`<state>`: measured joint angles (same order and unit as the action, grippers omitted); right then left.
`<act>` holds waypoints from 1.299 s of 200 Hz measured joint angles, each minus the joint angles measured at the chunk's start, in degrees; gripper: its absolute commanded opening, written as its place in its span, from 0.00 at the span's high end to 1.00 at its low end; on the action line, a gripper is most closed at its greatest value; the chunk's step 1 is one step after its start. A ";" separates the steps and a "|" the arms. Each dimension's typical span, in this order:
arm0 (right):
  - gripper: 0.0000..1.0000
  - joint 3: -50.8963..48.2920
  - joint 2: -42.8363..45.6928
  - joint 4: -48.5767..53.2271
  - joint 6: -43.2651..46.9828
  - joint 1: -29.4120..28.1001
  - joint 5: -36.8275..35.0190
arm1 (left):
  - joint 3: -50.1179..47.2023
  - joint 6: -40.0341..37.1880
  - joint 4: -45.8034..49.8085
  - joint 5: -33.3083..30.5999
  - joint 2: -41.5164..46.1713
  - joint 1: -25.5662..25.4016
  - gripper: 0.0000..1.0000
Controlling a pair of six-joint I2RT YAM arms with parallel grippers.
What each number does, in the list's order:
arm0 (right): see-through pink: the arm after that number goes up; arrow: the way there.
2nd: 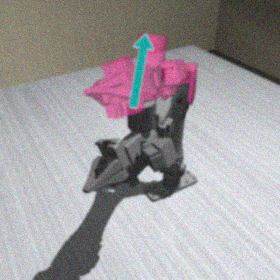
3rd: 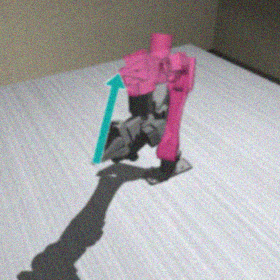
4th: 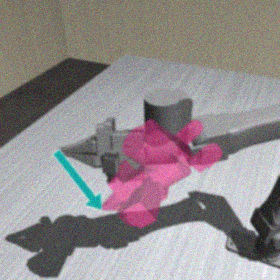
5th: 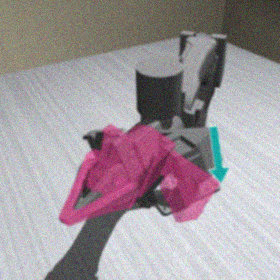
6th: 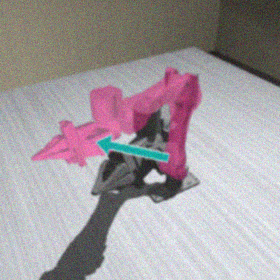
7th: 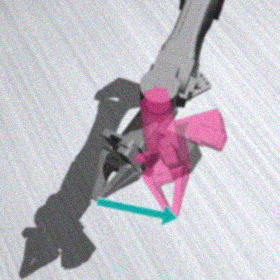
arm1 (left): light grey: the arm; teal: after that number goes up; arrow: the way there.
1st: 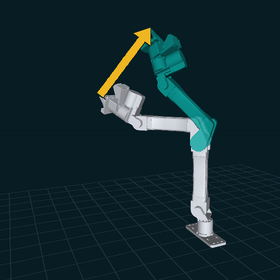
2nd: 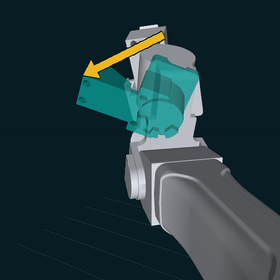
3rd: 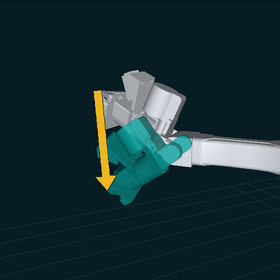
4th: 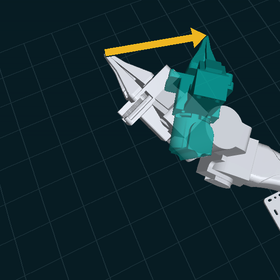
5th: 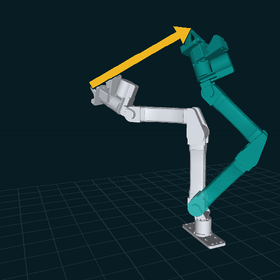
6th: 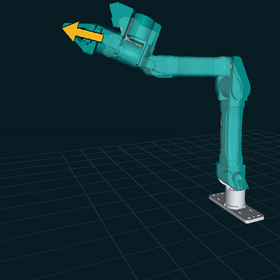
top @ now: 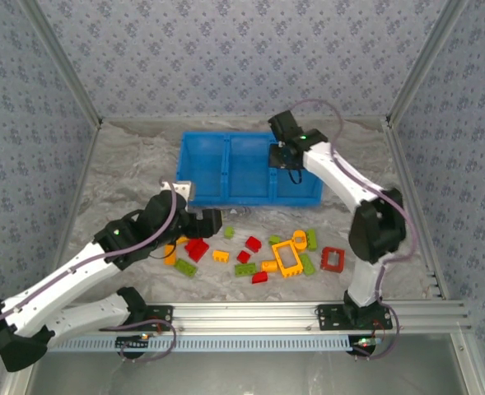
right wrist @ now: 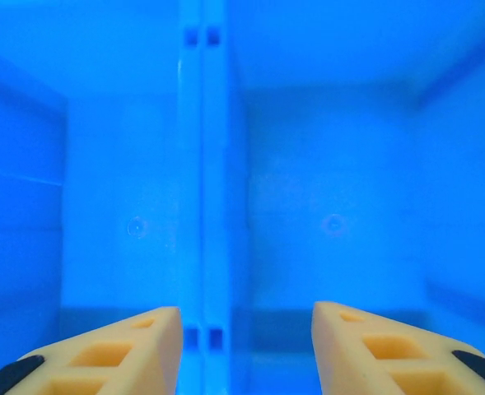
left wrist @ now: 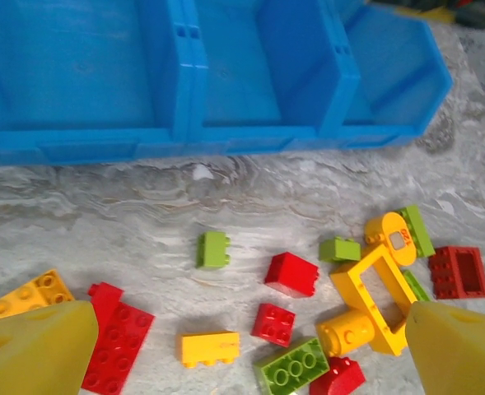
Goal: Sort the legos into containers by color
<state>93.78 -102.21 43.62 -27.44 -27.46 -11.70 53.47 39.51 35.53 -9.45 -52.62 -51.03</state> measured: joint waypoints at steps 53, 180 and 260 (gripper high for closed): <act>0.60 -26.62 31.21 1.77 -7.98 4.94 -2.69 | 1.33 0.00 -9.42 1.29 -10.93 -10.47 0.08; 0.64 -57.35 40.85 4.55 -24.04 1.97 5.31 | -0.42 0.24 -20.35 1.31 -17.18 -16.87 0.08; 0.67 -59.41 37.11 2.16 -23.56 0.90 5.49 | -1.62 0.24 -22.40 4.33 -16.33 -17.03 0.09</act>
<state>34.37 -65.10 45.78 -51.00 -26.57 -6.22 51.86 39.75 13.13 -5.13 -68.95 -68.05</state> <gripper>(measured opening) 0.345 0.917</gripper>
